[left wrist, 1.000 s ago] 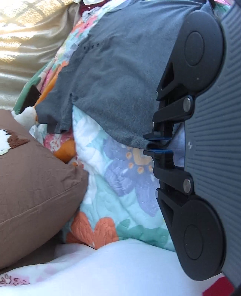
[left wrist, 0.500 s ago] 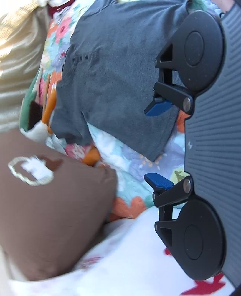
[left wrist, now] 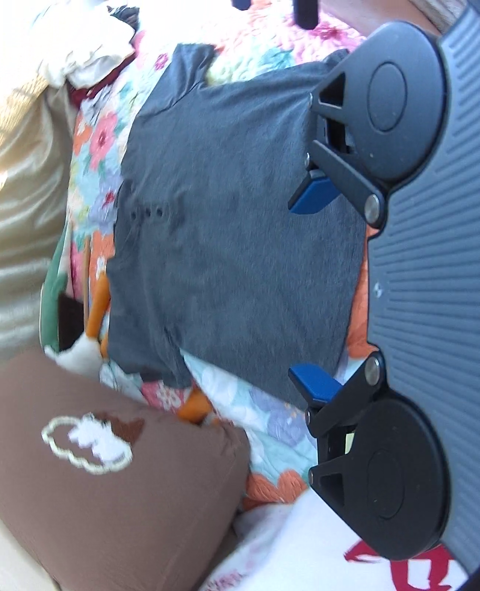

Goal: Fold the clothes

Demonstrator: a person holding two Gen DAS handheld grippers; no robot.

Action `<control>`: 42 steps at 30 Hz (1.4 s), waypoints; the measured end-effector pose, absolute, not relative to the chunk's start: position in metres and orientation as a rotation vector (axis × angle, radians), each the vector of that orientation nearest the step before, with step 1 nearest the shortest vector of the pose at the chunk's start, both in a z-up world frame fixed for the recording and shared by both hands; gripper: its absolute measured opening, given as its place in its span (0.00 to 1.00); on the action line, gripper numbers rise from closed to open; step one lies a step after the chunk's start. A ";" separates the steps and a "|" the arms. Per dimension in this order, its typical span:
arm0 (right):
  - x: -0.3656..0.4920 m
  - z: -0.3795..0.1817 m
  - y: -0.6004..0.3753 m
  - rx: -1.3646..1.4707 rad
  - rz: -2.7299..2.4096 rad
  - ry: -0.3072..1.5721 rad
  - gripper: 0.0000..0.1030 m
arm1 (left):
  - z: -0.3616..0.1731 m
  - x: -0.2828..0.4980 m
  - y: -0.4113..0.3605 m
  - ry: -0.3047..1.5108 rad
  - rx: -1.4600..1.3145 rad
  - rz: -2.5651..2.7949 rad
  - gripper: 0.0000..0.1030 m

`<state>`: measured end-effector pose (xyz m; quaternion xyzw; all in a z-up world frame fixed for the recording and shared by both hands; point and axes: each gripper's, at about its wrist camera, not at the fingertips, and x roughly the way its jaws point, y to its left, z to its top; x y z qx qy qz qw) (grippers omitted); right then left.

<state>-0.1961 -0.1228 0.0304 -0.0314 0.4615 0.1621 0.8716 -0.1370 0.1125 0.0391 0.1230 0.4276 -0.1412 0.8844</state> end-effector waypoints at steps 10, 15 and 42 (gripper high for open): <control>-0.204 0.030 -0.135 -0.079 0.290 0.973 0.80 | 0.039 -0.144 0.091 0.892 0.296 -0.362 0.89; -0.205 0.030 -0.140 -0.078 0.283 0.979 0.80 | 0.037 -0.148 0.080 0.870 0.349 -0.354 0.97; -0.202 0.020 -0.147 0.043 0.348 1.024 0.80 | 0.025 -0.147 0.078 0.923 0.370 -0.344 0.98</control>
